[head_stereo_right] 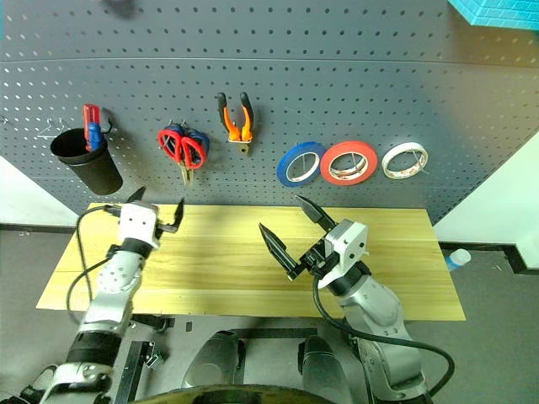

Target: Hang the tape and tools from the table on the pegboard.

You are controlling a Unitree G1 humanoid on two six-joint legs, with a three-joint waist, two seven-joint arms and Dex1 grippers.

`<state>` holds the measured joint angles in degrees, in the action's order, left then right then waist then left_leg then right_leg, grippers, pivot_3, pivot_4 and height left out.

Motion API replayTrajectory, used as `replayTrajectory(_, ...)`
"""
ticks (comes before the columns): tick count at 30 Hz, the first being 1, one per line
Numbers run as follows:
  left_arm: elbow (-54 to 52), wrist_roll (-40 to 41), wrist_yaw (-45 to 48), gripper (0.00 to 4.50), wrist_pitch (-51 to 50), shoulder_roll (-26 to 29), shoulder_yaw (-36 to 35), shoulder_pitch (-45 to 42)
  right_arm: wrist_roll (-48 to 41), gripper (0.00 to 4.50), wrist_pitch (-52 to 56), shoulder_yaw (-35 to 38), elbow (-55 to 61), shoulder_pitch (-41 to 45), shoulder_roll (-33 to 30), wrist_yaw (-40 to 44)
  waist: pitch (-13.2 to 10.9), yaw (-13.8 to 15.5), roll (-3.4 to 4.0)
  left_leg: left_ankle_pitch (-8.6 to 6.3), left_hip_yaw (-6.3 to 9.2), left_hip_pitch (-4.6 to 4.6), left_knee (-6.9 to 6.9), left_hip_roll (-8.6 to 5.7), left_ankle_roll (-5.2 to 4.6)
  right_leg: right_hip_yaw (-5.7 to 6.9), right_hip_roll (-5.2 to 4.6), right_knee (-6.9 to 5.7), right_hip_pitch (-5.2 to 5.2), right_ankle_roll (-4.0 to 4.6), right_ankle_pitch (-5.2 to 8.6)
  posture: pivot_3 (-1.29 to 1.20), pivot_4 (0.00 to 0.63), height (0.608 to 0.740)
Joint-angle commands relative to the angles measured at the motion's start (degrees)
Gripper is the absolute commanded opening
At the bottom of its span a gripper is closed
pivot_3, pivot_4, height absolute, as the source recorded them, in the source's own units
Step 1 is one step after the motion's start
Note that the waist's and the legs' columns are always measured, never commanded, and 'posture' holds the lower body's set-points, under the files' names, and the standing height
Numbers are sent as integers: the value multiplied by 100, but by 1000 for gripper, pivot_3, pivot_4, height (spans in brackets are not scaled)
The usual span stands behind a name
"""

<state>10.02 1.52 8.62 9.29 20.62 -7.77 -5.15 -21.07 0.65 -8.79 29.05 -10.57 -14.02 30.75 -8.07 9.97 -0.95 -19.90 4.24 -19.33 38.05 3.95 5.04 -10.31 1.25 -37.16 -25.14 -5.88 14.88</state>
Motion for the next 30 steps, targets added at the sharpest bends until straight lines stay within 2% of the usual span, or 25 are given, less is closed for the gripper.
replayTrajectory(1, -421, 804, 437, 4472, -1434, 301, -483, -151, -64, 4500, -90, -10, 226, -2, -22, 48, 0, 1, 0, 0, 0, 0, 1, 0, 0, 0, 0, -1, 0, 0, 0, 325, 117, 727)
replayTrajectory(5, 320, 1332, 681, 4472, -2571, 524, -871, -674, -96, 4500, -30, -27, 269, 1, -44, 57, -1, -2, -1, 1, 2, 4, 6, 0, 1, 1, 0, 1, 9, 1, 2, 321, 129, 727)
replayTrajectory(8, 1010, 1355, 875, 4472, -2766, 685, -915, -1068, -172, 4500, 61, 17, 399, -85, -134, 81, -7, -19, -1, 1, 2, 5, 6, -1, 1, 3, 0, 2, 8, 0, 2, 314, 146, 727)
replayTrajectory(14, 1824, 1375, 1199, 4472, -2891, 835, -923, -1382, -313, 4500, 260, 112, 679, -342, -393, 113, -24, -83, 7, 0, 4, -1, -6, -1, 0, 4, 0, 6, -2, -4, 8, 295, 166, 727)
replayTrajectory(21, 2090, 1364, 1300, 4472, -2994, 918, -1004, -1120, -442, 4500, 471, 198, 919, -525, -609, 128, -91, -176, -1, 0, 5, 0, -7, -1, 0, 4, 0, 5, -4, -5, 9, 288, 180, 727)
replayTrajectory(30, 3127, 1199, 1301, 4472, -2805, 1090, -1024, -1226, -604, 4500, 766, 301, 1213, -669, -825, 117, -216, -150, -14, 0, 6, -8, -7, -1, 1, 4, -2, 8, -11, -9, 12, 269, 200, 727)
